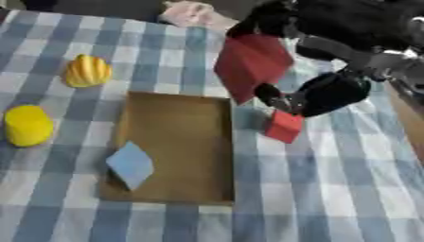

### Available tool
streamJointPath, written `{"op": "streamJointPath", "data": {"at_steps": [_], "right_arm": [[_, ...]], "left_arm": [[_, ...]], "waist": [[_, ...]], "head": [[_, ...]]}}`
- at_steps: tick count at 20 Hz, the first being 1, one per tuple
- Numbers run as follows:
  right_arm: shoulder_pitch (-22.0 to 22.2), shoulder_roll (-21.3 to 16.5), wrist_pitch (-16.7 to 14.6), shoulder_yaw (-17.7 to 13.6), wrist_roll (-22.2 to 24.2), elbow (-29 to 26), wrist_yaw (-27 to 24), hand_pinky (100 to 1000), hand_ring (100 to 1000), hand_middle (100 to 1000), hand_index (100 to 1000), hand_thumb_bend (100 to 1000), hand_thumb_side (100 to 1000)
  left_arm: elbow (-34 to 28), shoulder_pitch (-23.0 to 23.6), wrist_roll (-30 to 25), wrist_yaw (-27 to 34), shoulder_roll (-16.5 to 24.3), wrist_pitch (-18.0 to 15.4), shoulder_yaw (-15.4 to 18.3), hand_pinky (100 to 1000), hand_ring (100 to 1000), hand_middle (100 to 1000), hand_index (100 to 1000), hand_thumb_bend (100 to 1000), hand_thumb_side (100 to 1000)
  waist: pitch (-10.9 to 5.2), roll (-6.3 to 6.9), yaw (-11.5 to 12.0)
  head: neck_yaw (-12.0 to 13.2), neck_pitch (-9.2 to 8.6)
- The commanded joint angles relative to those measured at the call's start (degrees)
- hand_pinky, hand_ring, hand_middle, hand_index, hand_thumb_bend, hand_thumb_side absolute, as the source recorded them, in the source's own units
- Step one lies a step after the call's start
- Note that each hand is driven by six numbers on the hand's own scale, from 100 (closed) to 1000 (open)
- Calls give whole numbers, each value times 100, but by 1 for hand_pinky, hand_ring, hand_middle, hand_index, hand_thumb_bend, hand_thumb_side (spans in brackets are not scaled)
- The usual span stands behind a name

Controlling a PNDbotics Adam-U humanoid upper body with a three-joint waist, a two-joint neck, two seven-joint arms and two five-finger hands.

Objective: Pick up objects on the table and place them in the box.

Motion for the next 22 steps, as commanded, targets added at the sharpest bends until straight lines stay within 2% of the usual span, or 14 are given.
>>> {"op": "streamJointPath", "data": {"at_steps": [1, 5, 12, 16, 22], "right_arm": [[-247, 213, -69, 176, 248, -66, 0, 806, 823, 591, 759, 100, 225], [-394, 540, -188, 447, 387, 194, 364, 804, 824, 604, 761, 100, 252], [-449, 971, -570, 867, 376, 1034, 958, 805, 826, 611, 762, 100, 268], [-391, 1163, -739, 970, 261, 1311, 1290, 799, 824, 618, 762, 100, 292], [-284, 1304, -902, 1031, -147, 1767, 1975, 794, 823, 623, 759, 100, 311]], "left_arm": [[-110, -57, 0, 20, 104, -22, -4, 825, 790, 682, 804, 139, 808], [-110, -67, 54, 38, 93, -32, 10, 825, 790, 683, 805, 140, 806], [-110, -82, 50, 40, 67, -29, -8, 825, 790, 683, 805, 141, 810], [-110, -80, 57, 40, 52, -29, -3, 825, 790, 683, 805, 141, 810], [-110, -75, 39, 39, 31, -23, -12, 826, 791, 682, 805, 141, 815]], "waist": [[-181, 14, 16], [-203, 6, 63], [-173, 7, 115], [-158, 23, 123], [-135, 43, 130]], "head": [[-60, 28], [-91, 50], [-94, 37], [-91, 9], [-98, -22]]}}
